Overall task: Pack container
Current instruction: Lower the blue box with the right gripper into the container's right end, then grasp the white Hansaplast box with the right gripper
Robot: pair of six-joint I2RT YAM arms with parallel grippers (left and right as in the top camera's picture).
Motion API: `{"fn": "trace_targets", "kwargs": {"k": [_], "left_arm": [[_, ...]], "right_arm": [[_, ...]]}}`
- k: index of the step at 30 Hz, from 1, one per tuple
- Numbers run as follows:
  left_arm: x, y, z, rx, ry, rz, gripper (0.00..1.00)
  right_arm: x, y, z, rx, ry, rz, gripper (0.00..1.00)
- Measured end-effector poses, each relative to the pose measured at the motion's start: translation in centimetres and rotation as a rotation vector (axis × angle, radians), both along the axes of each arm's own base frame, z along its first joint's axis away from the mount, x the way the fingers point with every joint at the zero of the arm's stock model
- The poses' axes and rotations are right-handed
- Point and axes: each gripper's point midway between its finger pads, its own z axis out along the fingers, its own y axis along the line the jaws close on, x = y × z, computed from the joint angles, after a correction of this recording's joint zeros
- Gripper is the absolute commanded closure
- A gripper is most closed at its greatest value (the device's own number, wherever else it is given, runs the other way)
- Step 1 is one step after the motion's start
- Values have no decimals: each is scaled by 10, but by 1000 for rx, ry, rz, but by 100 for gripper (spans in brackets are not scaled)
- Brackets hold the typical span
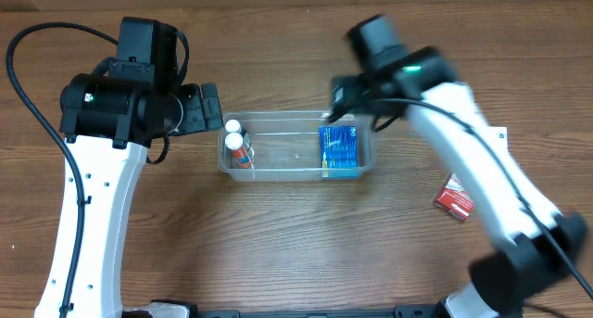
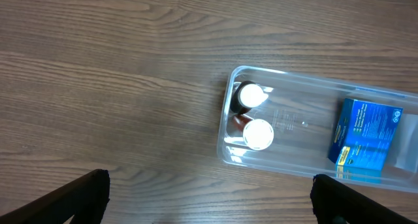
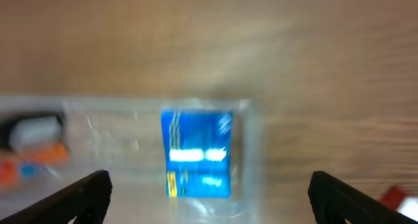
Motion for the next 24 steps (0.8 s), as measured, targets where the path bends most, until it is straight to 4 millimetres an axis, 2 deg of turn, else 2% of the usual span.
{"fn": "trace_targets", "kwargs": {"k": [1, 3, 5, 6, 8, 10, 14, 17, 19, 22, 24], "left_arm": [[0, 0, 0, 0, 0, 0, 0], [0, 0, 0, 0, 0, 0, 0], [0, 0, 0, 0, 0, 0, 0], [0, 0, 0, 0, 0, 0, 0], [0, 0, 0, 0, 0, 0, 0], [0, 0, 0, 0, 0, 0, 0], [0, 0, 0, 0, 0, 0, 0], [0, 0, 0, 0, 0, 0, 0], [0, 0, 0, 0, 0, -1, 0], [0, 0, 0, 3, 0, -7, 0], [0, 0, 0, 6, -1, -12, 0]], "right_arm": [[2, -15, 14, 8, -34, -38, 0], [4, -70, 46, 13, -106, -173, 0], [-1, -122, 60, -6, -129, -300, 0], [-5, -151, 62, -21, -125, -364, 0], [-10, -195, 58, -49, -106, -450, 0], [-14, -228, 44, -75, -57, -468, 0], [-19, -257, -7, -89, 87, -377, 0], [-18, -265, -57, -85, 207, -291, 0], [-20, -268, -81, -79, 267, -262, 0], [-21, -275, -116, -69, 348, -239, 0], [-21, -278, -126, -64, 371, -237, 0]]}}
